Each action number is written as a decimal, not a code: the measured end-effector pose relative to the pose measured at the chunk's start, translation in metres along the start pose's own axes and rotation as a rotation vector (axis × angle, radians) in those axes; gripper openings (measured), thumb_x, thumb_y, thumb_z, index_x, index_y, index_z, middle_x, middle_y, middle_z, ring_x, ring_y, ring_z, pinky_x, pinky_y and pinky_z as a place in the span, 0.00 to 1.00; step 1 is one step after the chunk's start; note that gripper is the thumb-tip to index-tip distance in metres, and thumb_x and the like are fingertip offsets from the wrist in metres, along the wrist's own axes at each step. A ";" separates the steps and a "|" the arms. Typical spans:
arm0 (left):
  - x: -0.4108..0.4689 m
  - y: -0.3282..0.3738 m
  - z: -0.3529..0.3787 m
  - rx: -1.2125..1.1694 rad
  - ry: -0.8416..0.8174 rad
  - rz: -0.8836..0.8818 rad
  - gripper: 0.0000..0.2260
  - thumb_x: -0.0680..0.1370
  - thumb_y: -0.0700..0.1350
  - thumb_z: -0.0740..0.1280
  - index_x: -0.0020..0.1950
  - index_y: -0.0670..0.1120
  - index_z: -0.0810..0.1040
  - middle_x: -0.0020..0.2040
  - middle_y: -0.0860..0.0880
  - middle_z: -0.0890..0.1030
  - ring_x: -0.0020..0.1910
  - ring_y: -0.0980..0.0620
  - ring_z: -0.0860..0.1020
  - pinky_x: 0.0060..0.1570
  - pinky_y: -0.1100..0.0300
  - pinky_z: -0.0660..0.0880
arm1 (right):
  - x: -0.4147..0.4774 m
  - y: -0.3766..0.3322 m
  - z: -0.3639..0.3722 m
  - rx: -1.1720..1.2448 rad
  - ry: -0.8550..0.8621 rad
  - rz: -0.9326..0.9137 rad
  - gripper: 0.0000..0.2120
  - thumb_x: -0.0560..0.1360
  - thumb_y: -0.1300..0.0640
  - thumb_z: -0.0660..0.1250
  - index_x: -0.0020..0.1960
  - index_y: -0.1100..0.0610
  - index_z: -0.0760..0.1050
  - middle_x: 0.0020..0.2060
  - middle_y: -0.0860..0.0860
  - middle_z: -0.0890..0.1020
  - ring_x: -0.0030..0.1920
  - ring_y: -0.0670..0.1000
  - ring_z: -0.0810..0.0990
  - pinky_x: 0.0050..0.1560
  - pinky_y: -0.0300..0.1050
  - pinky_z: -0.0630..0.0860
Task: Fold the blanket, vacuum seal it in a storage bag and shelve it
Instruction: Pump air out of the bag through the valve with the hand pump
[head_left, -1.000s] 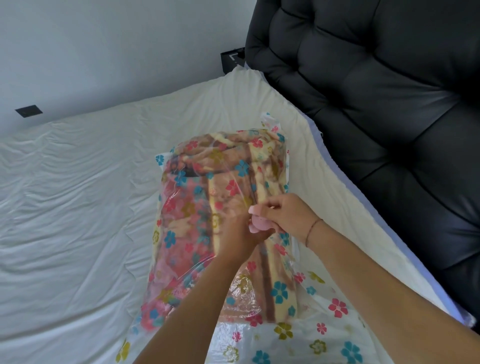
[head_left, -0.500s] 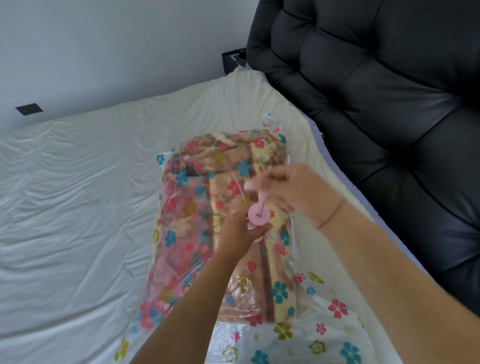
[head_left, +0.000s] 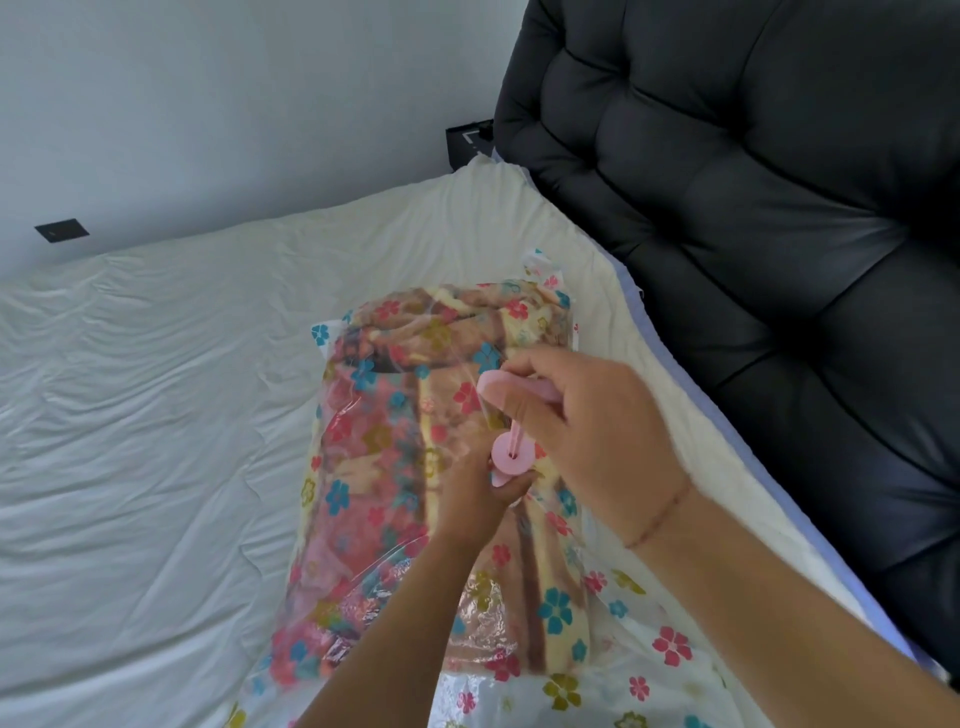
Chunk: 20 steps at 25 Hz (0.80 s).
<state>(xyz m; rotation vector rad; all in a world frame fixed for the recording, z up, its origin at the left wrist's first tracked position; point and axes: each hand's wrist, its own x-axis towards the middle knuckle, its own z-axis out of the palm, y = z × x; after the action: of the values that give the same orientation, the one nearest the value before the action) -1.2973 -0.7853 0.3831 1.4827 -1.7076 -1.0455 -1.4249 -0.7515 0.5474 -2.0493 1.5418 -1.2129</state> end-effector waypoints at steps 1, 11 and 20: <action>-0.001 0.002 0.001 0.008 -0.002 0.004 0.13 0.69 0.45 0.75 0.49 0.55 0.77 0.41 0.59 0.81 0.41 0.63 0.78 0.37 0.70 0.70 | -0.007 0.010 0.013 -0.129 0.055 -0.035 0.15 0.78 0.43 0.60 0.48 0.52 0.80 0.33 0.45 0.81 0.34 0.47 0.78 0.37 0.42 0.74; 0.001 0.003 0.004 -0.078 -0.024 0.022 0.18 0.70 0.44 0.75 0.51 0.64 0.74 0.46 0.58 0.83 0.47 0.59 0.80 0.46 0.66 0.74 | -0.012 0.023 0.012 -0.269 0.190 -0.063 0.19 0.80 0.44 0.56 0.53 0.54 0.80 0.36 0.47 0.82 0.32 0.48 0.77 0.36 0.42 0.74; 0.006 0.003 0.003 -0.092 -0.009 0.024 0.18 0.70 0.46 0.75 0.53 0.64 0.75 0.48 0.59 0.83 0.49 0.60 0.80 0.50 0.64 0.76 | 0.000 0.021 0.000 -0.204 0.177 -0.041 0.18 0.79 0.42 0.56 0.56 0.50 0.80 0.33 0.42 0.79 0.32 0.44 0.76 0.33 0.39 0.72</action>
<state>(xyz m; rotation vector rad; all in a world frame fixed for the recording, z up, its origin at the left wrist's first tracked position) -1.3024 -0.7903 0.3839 1.3987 -1.6574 -1.1048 -1.4382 -0.7600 0.5332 -2.1585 1.7776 -1.3330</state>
